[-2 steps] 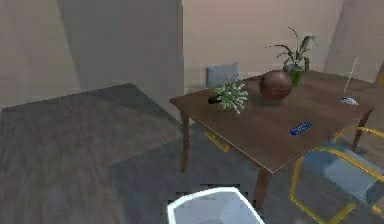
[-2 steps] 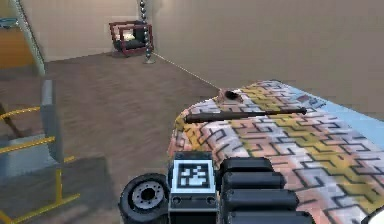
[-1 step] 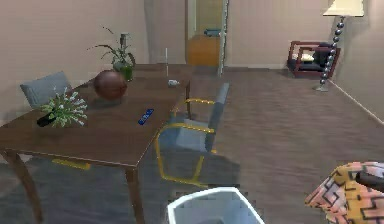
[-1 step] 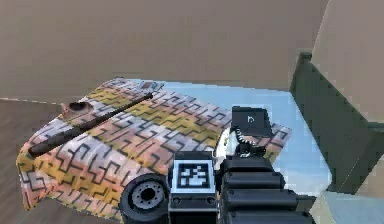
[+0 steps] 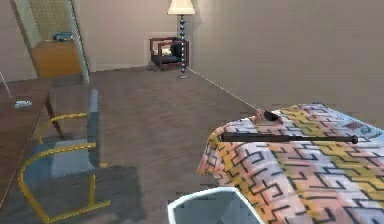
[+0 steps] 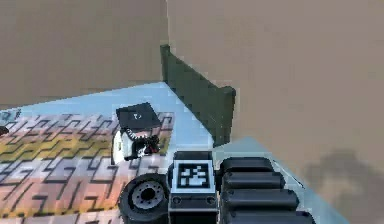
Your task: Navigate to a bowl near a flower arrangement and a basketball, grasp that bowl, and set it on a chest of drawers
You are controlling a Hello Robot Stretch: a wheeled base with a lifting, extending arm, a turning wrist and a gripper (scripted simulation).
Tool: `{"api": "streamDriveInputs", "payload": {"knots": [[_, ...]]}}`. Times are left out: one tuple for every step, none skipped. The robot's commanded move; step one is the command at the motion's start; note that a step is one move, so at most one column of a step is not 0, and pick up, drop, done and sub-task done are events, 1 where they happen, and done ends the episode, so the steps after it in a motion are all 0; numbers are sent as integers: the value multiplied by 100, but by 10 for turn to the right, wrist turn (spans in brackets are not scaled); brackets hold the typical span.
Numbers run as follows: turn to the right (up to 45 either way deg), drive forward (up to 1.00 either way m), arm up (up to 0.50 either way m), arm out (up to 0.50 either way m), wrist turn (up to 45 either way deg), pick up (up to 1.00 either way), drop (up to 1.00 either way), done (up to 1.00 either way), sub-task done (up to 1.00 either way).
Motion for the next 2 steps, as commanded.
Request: {"api": "streamDriveInputs", "payload": {"knots": [[-450,0,0,0,0,0,0,0,0],[-450,0,0,0,0,0,0,0,0]]}}
